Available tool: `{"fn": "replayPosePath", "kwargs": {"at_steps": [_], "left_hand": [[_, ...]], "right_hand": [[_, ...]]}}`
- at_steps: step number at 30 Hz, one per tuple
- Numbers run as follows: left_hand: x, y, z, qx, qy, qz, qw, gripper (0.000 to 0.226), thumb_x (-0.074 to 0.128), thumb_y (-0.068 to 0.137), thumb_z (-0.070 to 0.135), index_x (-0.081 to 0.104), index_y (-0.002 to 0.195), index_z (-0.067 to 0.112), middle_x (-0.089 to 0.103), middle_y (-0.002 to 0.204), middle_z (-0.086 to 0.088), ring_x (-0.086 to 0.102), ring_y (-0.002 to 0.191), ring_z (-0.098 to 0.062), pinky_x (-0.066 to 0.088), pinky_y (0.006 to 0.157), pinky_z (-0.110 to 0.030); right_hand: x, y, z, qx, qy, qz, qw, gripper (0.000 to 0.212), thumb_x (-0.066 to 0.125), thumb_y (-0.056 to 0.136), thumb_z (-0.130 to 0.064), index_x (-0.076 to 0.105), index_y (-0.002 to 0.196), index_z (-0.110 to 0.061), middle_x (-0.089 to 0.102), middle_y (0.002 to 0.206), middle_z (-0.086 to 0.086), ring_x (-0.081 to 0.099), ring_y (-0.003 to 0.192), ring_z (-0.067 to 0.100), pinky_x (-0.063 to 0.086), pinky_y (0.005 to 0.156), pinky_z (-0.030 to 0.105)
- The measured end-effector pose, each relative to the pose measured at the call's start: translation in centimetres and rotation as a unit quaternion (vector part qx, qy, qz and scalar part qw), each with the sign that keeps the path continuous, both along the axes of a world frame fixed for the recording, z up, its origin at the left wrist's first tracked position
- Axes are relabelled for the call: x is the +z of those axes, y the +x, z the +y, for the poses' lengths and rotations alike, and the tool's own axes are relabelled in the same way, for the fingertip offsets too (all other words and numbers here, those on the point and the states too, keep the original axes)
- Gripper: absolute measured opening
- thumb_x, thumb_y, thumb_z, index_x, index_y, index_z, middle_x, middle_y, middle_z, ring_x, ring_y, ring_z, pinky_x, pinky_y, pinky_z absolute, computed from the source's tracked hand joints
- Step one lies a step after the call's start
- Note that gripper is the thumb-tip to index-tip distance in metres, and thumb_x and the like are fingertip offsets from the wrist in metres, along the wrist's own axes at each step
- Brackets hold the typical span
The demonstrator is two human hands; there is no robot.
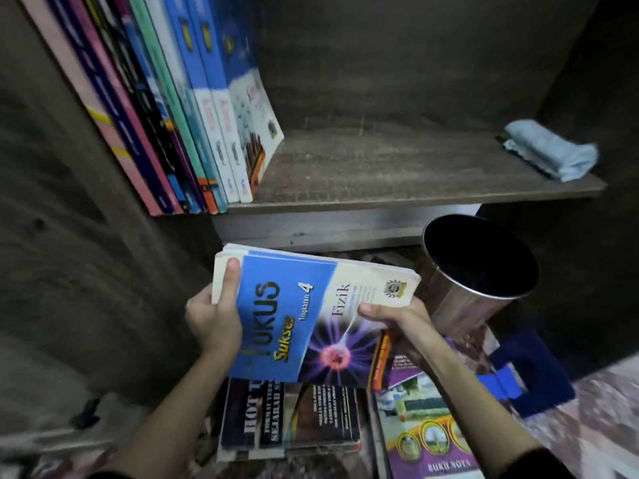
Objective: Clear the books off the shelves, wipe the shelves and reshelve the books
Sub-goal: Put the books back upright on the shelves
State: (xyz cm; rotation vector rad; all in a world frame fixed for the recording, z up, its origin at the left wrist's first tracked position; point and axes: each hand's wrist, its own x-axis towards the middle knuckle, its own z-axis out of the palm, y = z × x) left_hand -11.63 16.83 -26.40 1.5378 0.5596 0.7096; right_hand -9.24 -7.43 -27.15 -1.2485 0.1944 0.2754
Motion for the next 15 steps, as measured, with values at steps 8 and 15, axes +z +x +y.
{"fn": "replayPosePath", "kwargs": {"at_steps": [8,15], "left_hand": [[11.6,1.5,-3.9,-0.067,0.066,-0.022,0.995,0.076,0.043,0.062,0.085,0.05,0.057,0.009,0.054,0.058,0.001,0.051,0.059,-0.018,0.038,0.06,-0.032],[20.1,5.2,-5.7,-0.087,0.053,-0.101,0.99,0.075,0.055,0.068,0.079,0.052,0.118,0.023,0.056,0.112,0.008,0.054,0.108,-0.013,0.041,0.097,-0.032]], "right_hand": [[10.6,-1.7,-3.8,-0.05,0.071,-0.125,0.988,0.059,0.082,0.033,0.002,0.067,0.09,0.006,0.074,0.085,0.015,0.072,0.072,0.024,0.056,0.058,0.026],[16.9,-1.4,-3.9,-0.144,0.135,-0.153,0.968,0.04,0.069,0.057,0.006,0.065,0.097,0.006,0.073,0.093,0.017,0.071,0.076,0.024,0.06,0.076,0.035]]}}
